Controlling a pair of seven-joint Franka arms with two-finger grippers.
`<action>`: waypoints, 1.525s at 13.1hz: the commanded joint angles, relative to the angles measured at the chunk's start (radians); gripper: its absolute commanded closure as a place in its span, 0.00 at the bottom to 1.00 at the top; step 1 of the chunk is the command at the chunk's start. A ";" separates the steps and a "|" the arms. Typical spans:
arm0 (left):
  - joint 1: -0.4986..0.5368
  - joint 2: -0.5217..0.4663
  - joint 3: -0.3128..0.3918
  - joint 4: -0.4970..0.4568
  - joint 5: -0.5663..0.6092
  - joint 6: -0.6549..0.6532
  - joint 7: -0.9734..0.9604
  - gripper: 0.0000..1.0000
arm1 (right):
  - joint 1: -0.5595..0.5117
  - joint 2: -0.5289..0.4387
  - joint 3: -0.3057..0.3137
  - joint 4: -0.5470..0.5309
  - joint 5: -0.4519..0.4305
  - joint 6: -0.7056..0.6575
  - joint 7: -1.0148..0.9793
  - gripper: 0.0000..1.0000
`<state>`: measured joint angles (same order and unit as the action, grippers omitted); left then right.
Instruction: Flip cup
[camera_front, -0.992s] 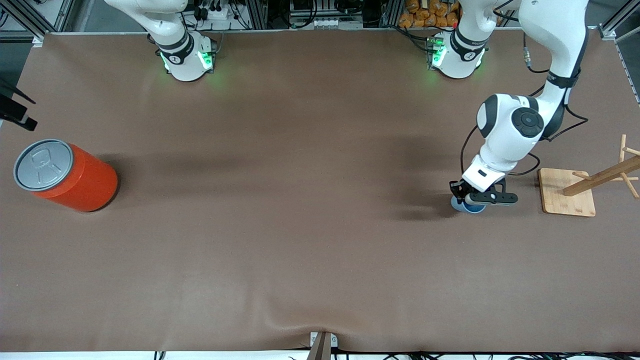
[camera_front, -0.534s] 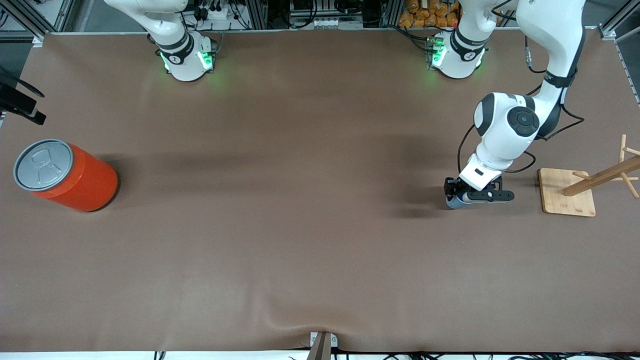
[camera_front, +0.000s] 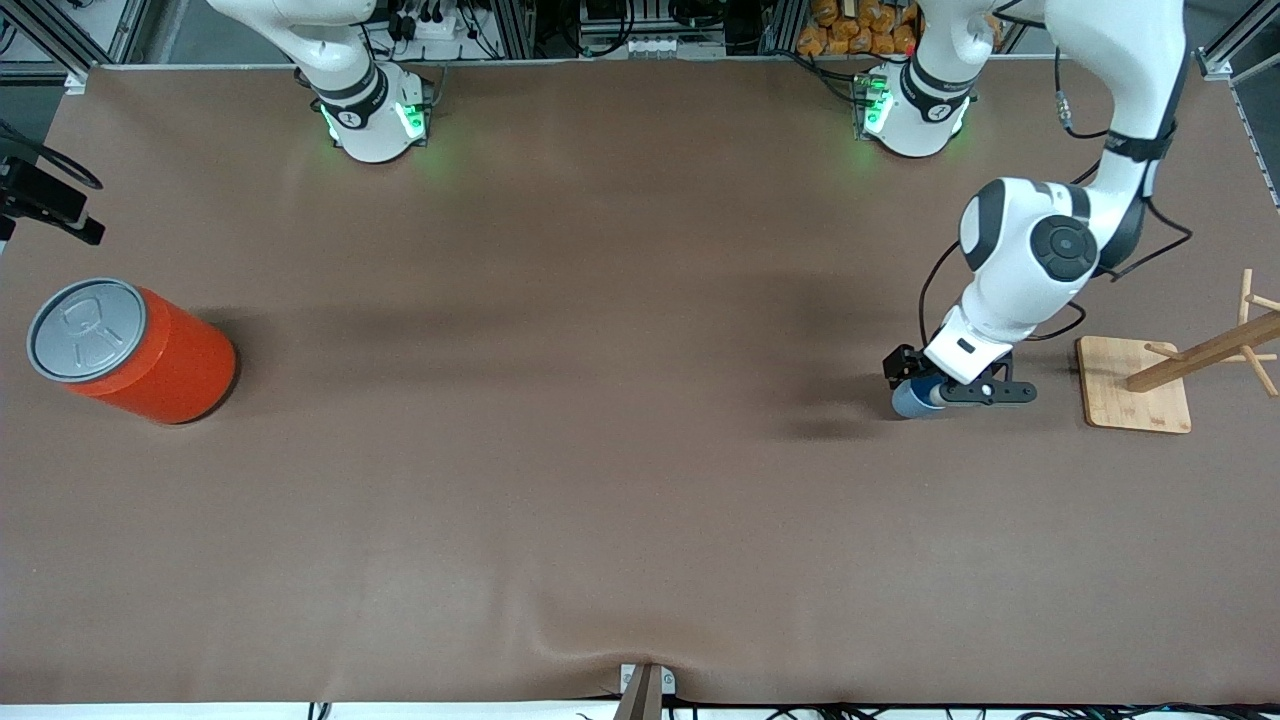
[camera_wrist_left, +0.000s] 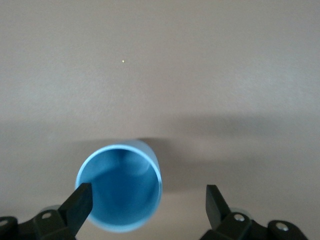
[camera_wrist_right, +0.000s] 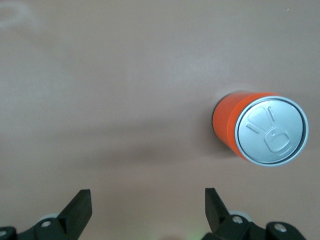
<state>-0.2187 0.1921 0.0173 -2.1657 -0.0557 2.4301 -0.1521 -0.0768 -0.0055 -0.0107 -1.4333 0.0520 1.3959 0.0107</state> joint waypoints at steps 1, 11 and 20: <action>0.005 -0.036 -0.005 0.140 0.030 -0.240 -0.035 0.00 | 0.006 -0.010 -0.005 0.005 -0.021 -0.037 -0.008 0.00; 0.079 0.006 0.003 0.403 0.033 -0.436 0.046 0.00 | 0.015 -0.008 0.009 0.005 -0.018 -0.038 -0.006 0.00; 0.188 -0.087 -0.066 0.550 0.030 -0.724 0.086 0.00 | 0.015 -0.010 0.011 0.005 -0.020 -0.041 -0.008 0.00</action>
<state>-0.0392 0.1608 -0.0450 -1.6437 -0.0495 1.7949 -0.0910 -0.0660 -0.0055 0.0012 -1.4332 0.0406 1.3667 0.0095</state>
